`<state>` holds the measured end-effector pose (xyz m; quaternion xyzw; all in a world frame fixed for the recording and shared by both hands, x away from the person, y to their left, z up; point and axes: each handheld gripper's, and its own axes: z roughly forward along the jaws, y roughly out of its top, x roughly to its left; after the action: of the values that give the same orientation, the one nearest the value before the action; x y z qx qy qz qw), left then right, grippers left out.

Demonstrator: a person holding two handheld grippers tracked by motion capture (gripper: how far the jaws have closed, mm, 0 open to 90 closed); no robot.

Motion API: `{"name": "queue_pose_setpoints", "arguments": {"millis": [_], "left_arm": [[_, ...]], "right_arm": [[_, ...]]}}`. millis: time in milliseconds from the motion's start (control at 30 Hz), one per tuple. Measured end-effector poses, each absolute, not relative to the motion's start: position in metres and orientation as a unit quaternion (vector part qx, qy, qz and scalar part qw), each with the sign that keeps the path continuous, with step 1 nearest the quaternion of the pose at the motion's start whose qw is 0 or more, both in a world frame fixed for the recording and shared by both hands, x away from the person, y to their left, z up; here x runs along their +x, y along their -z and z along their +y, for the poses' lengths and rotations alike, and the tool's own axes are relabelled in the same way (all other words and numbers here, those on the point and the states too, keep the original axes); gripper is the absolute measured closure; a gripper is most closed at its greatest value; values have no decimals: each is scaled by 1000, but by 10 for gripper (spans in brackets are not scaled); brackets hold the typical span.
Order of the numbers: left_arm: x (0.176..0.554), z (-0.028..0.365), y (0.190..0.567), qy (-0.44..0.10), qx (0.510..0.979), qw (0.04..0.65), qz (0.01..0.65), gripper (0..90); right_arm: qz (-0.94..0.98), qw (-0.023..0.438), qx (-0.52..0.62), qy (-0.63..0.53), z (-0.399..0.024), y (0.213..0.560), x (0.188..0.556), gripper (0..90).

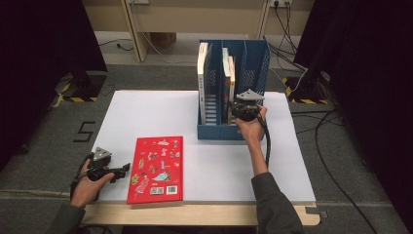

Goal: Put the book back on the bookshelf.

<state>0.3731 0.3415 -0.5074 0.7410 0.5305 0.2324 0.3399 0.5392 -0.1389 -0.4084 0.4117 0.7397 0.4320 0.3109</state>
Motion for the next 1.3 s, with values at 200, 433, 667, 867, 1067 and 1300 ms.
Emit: {"name": "queue_pose_setpoints", "arguments": {"millis": [200,433,667,867,1067,1300], "left_arm": [[373,341,507,-233,741,340,531,135],[373,341,507,-233,741,340,530,135],[373,341,507,-233,741,340,531,135],[373,342,507,-233,741,340,531,135],[373,342,508,-233,740,342,531,136],[373,342,508,-232,740,342,530,135]], "right_arm": [[741,310,408,-434,-139,409,540,767],[747,328,400,-418,-134,412,545,798],[743,320,409,-421,-134,415,549,780],[741,318,415,-422,-135,414,548,718],[744,306,415,-426,-138,412,541,542],[748,286,418,-430,-136,407,527,339]]}}
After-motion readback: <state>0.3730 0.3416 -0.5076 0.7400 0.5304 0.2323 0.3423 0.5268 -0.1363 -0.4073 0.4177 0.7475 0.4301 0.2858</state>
